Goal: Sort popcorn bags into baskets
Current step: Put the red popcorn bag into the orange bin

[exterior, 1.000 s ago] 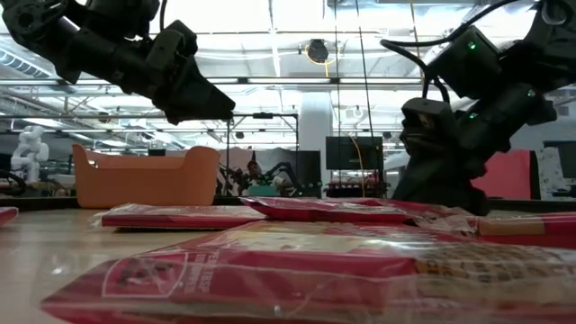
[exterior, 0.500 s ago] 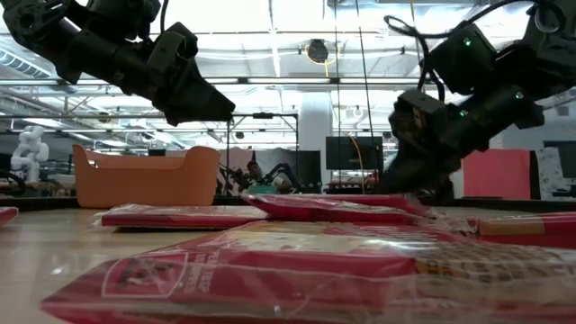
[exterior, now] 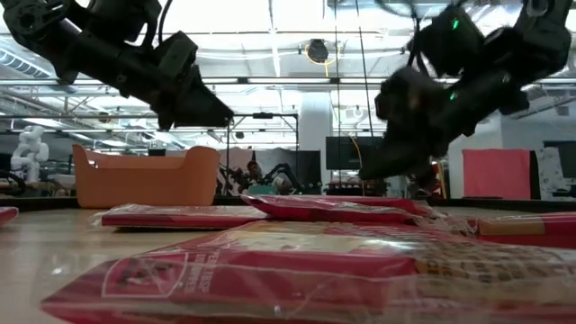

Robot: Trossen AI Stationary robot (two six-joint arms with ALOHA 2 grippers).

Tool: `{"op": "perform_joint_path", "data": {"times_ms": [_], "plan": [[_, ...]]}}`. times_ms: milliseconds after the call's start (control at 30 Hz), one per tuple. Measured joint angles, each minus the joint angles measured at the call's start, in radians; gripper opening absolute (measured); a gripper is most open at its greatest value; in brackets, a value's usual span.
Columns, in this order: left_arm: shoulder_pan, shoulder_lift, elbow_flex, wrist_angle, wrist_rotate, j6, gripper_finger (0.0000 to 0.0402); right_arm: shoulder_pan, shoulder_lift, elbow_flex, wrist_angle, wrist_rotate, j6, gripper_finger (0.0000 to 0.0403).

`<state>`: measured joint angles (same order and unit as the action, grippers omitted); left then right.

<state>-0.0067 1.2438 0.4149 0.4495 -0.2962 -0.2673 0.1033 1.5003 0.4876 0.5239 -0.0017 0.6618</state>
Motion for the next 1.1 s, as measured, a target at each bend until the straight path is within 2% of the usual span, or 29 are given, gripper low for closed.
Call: {"op": "perform_joint_path", "data": {"times_ms": [133, 267, 433, 633, 900, 1033, 1100], "plan": [[0.000, 0.000, 0.000, -0.037, 0.001, 0.004, 0.0182, 0.116, -0.010, 0.081, -0.198, 0.030, -0.102, 0.0067], [0.000, 0.000, 0.000, -0.022, 0.000, 0.038, 0.0182, 0.212, -0.011, 0.168, -0.367, 0.160, -0.229, 0.0128], [0.000, 0.000, 0.000, 0.001, -0.001, 0.060, 0.0182, 0.340, -0.010, 0.176, -0.416, 0.376, -0.444, 0.0177], [0.000, 0.000, 0.000, -0.002, -0.001, 0.050, 0.0182, 0.399, -0.009, 0.176, -0.529, 0.500, -0.514, 0.0184], [0.000, 0.000, 0.000, 0.028, -0.001, 0.049, 0.0182, 0.373, 0.045, 0.173, -0.555, 0.424, -0.570, 0.0181], [-0.001, 0.000, 0.000, 0.027, -0.001, 0.048, 0.0182, 0.357, 0.098, 0.174, -0.537, 0.433, -0.661, 0.0171], [-0.001, 0.000, 0.000, 0.027, -0.001, 0.048, 0.0182, 0.357, 0.119, 0.176, -0.531, 0.494, -0.679, 0.0159]]}}
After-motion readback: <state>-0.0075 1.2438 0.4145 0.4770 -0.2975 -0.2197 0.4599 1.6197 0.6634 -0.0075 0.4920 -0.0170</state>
